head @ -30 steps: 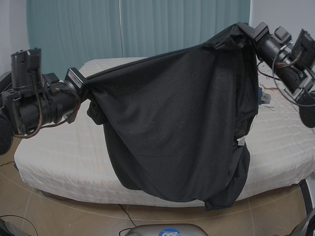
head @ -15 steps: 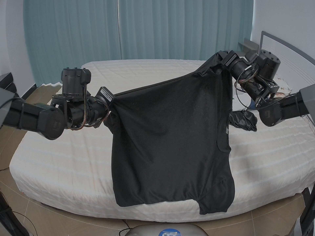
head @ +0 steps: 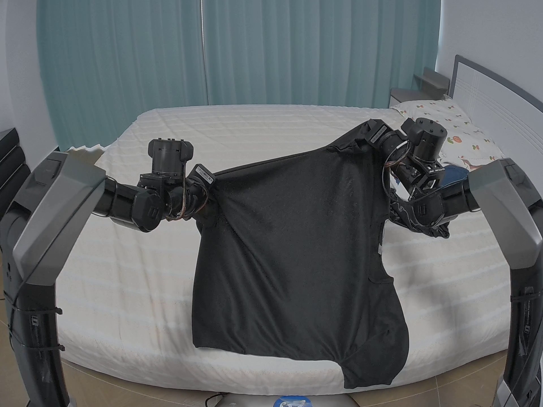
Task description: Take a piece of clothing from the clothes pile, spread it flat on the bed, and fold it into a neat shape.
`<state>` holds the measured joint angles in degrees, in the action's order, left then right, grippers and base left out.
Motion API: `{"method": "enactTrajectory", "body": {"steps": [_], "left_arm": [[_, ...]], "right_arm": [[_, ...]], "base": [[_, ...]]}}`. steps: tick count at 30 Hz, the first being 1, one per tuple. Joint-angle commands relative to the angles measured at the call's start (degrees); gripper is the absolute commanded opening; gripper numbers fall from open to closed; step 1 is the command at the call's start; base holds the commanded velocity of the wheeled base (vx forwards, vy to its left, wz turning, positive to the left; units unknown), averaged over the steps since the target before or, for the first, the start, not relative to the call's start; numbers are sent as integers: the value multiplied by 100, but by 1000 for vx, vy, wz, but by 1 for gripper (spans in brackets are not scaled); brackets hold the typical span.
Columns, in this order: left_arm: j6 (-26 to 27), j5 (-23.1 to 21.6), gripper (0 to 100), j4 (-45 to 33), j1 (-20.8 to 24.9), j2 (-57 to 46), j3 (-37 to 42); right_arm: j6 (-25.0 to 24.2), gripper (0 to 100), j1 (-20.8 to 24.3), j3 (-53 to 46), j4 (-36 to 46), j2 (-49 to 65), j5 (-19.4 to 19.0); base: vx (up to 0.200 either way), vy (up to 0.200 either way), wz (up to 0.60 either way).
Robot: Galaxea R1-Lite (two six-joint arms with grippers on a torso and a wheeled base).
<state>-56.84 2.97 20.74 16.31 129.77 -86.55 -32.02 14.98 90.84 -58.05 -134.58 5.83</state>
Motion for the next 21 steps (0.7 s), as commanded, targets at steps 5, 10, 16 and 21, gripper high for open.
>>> {"method": "enactTrajectory", "body": {"steps": [5,10,16,21], "left_arm": [[16,89,0,-26,-49,901,-520],[16,89,100,-17,-49,1086,-696],[-2,502,100,-79,-58,1965,-1628],[7,986,100,-140,-84,2316,-2050]], "right_arm": [[30,0,-145,478,-4,-859,68],[38,100,-145,636,40,-1070,59],[47,100,-101,1181,110,-2089,24],[74,100,-215,1164,470,-2256,243]], "base": [[0,0,0],[0,0,0],[0,0,0],[0,0,0]]}}
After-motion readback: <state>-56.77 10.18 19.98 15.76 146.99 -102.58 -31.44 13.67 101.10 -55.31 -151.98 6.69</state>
